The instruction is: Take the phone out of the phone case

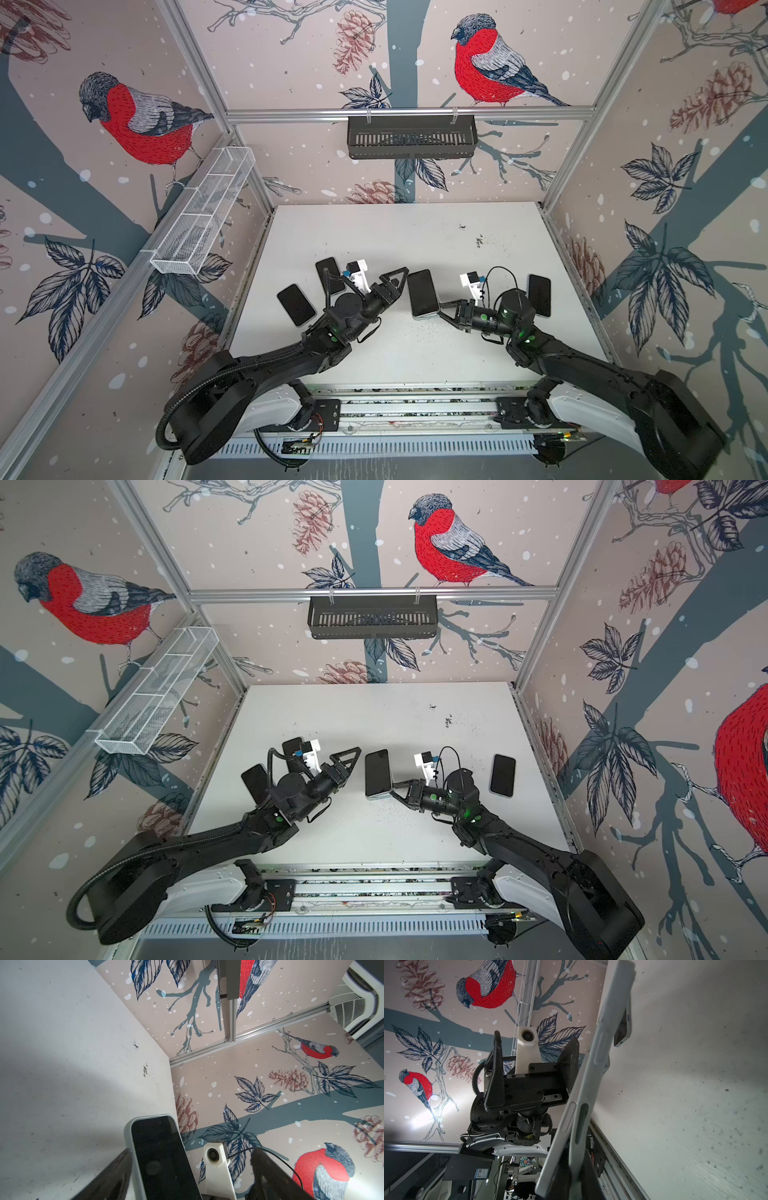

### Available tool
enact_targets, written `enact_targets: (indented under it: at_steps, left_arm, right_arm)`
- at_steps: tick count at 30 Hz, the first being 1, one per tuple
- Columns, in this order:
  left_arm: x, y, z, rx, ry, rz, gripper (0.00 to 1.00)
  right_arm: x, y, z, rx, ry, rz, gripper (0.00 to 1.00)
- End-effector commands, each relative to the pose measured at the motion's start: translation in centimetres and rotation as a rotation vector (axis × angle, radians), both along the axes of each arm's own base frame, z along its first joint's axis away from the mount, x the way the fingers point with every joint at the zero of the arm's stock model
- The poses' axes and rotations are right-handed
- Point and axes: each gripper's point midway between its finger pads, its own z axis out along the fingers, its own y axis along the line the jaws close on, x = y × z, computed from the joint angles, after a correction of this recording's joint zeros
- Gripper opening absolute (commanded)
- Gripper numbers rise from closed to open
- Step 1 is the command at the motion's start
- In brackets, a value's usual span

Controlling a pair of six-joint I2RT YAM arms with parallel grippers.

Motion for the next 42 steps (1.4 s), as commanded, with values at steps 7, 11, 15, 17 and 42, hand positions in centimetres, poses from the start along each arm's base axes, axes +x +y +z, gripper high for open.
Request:
enact_targets:
  at_steps: [7, 11, 15, 17, 42]
  left_arm:
    - [-1.0, -1.0, -0.5, 0.513, -0.122, 0.013, 0.96]
    - [-2.7, -3.3, -0.8, 0.753, -0.217, -0.064, 0.94]
    - [-4.5, -5.0, -2.1, 0.950, -0.287, -0.145, 0.91]
    - [-5.5, -5.9, -2.7, 1.015, -0.323, -0.199, 0.88]
    - [-7.7, -11.0, -6.8, 1.214, -0.443, -0.414, 0.75]
  right_arm:
    - [1.4, -2.0, -2.6, -0.081, 0.088, -0.070, 0.01]
    - [1.7, -2.8, -3.3, -0.095, 0.110, -0.085, 0.01]
    - [1.9, -3.5, -3.9, -0.103, 0.123, -0.101, 0.01]
    - [1.9, -3.7, -4.1, -0.105, 0.128, -0.105, 0.01]
    - [1.3, -4.3, -4.4, -0.114, 0.119, -0.102, 0.01]
